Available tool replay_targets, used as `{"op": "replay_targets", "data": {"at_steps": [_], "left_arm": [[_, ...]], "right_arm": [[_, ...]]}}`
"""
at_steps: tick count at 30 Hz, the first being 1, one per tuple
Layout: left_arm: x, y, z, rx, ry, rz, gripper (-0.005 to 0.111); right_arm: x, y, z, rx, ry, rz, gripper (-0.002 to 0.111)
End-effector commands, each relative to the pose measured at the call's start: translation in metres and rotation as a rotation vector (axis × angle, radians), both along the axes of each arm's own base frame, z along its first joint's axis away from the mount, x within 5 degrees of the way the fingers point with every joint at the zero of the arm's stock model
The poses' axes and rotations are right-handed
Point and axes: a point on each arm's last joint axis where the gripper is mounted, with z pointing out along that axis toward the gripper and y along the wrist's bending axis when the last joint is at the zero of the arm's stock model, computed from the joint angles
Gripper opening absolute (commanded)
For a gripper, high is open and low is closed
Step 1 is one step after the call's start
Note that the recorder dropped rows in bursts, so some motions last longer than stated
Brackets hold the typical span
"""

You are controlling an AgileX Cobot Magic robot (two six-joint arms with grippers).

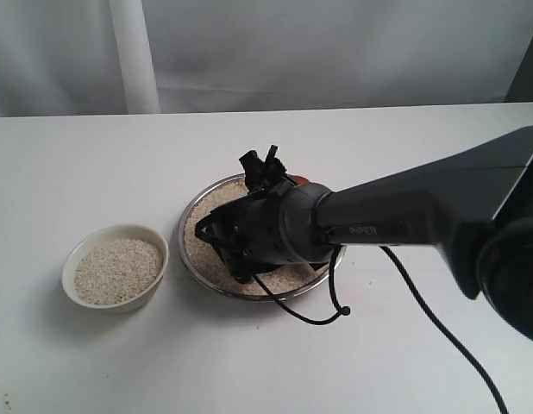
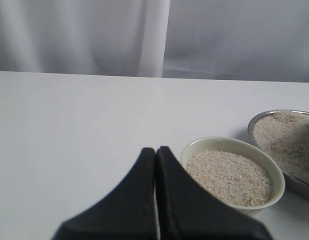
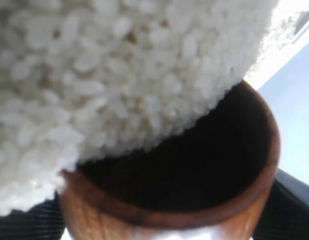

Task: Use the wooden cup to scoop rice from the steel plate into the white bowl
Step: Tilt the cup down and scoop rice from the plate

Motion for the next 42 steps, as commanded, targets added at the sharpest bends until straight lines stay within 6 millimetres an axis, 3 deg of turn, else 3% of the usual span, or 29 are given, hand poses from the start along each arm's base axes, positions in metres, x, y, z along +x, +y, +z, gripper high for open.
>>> {"op": "replay_targets", "data": {"at_steps": [1, 14, 23, 33, 42], "left_arm": [[0.000, 0.000, 0.001, -0.008, -0.009, -0.004, 0.000], [0.000, 0.000, 0.001, -0.008, -0.009, -0.004, 0.000], [0.000, 0.000, 0.001, -0.008, -0.009, -0.004, 0.000], [0.000, 0.000, 0.001, -0.008, -0.009, -0.004, 0.000], [0.000, 0.000, 0.001, -0.010, -0.009, -0.004, 0.000]], "right_arm": [[-0.006, 0.007, -0.003, 0.052, 0.037, 0.007, 0.000], [-0.009, 0.008, -0.004, 0.099, 0.043, -0.025, 0.000], [-0.007, 0.026, 0.013, 0.216, 0.021, -0.073, 0.000], [-0.012, 0.029, 0.010, 0.270, 0.080, -0.120, 0.000], [-0.013, 0.029, 0.007, 0.426, 0.083, -0.258, 0.000]]}}
